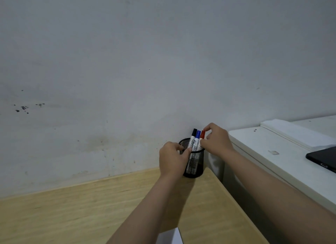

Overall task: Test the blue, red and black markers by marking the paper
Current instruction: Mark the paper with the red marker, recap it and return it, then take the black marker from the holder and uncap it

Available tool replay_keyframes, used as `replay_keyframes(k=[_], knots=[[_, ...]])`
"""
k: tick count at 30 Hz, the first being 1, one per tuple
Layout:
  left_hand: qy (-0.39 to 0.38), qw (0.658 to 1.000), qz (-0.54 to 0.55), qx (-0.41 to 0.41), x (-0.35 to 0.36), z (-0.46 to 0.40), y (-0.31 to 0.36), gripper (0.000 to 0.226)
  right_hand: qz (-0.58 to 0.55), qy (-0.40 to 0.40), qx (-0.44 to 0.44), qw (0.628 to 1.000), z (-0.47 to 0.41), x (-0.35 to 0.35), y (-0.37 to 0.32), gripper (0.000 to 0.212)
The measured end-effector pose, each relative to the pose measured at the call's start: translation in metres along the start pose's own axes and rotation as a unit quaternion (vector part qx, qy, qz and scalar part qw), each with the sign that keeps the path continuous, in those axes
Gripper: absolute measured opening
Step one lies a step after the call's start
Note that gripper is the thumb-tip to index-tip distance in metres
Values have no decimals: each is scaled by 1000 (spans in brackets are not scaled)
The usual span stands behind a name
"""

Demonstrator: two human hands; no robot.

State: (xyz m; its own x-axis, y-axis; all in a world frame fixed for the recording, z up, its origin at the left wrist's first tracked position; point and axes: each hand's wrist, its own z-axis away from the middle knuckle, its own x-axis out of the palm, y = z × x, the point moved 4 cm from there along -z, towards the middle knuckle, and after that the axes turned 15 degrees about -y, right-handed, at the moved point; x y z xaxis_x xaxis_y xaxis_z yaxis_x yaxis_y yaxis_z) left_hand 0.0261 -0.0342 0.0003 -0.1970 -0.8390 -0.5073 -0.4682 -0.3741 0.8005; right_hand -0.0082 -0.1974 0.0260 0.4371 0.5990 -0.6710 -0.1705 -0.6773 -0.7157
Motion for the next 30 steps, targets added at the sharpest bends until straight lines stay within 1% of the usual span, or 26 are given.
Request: replay_keyframes(k=[2, 5, 9, 11, 15, 17, 18, 20, 22, 23, 24, 25, 26, 27, 28, 30], knots=[[0, 1000, -8, 7, 0, -1, 0, 27, 45, 8, -12, 999, -4, 0, -1, 42], [-5, 1000, -20, 20, 1, -2, 1, 27, 109, 30, -45, 993, -10, 1, -9, 39], [-7, 999, -26, 22, 0, -3, 4, 30, 192, 13, -32, 981, -19, 8, -17, 34], [-10, 999, -25, 18, -1, -2, 4, 30, 205, 14, -30, 978, -21, 10, -20, 30], [-4, 1000, -14, 9, -2, 0, 5, 30, 169, 41, -64, 983, -18, 7, -31, 14], [-4, 1000, -7, 0, -4, 2, 8, 29, 118, 31, -80, 989, -14, 6, -36, 6], [-8, 1000, -7, -3, -6, 4, 10, 29, 82, 21, -86, 993, -10, 6, -39, 5], [-33, 999, 0, -20, -8, 7, 13, 31, 21, 9, -113, 993, 0, 3, -48, 11], [-54, 997, 28, -56, -15, 10, 18, 36, -31, 21, -157, 987, 18, -4, -61, 17], [-55, 993, 62, -80, -20, 12, 19, 38, -55, 33, -179, 982, 30, -10, -69, 18], [-56, 985, 122, -108, -26, 15, 20, 40, -75, 42, -201, 976, 44, -15, -76, 19], [-71, 964, 212, -144, -31, 19, 21, 39, -86, 45, -221, 970, 59, -19, -83, 20], [-106, 925, 316, -180, -33, 24, 23, 37, -90, 40, -239, 966, 74, -21, -89, 22], [-150, 880, 403, -202, -36, 30, 28, 35, -92, 29, -254, 962, 89, -22, -94, 23], [-191, 844, 455, -212, -40, 38, 32, 33, -96, 14, -265, 959, 104, -21, -99, 24], [-225, 802, 507, -221, -52, 55, 39, 25, -106, -12, -281, 954, 129, -18, -107, 26]])
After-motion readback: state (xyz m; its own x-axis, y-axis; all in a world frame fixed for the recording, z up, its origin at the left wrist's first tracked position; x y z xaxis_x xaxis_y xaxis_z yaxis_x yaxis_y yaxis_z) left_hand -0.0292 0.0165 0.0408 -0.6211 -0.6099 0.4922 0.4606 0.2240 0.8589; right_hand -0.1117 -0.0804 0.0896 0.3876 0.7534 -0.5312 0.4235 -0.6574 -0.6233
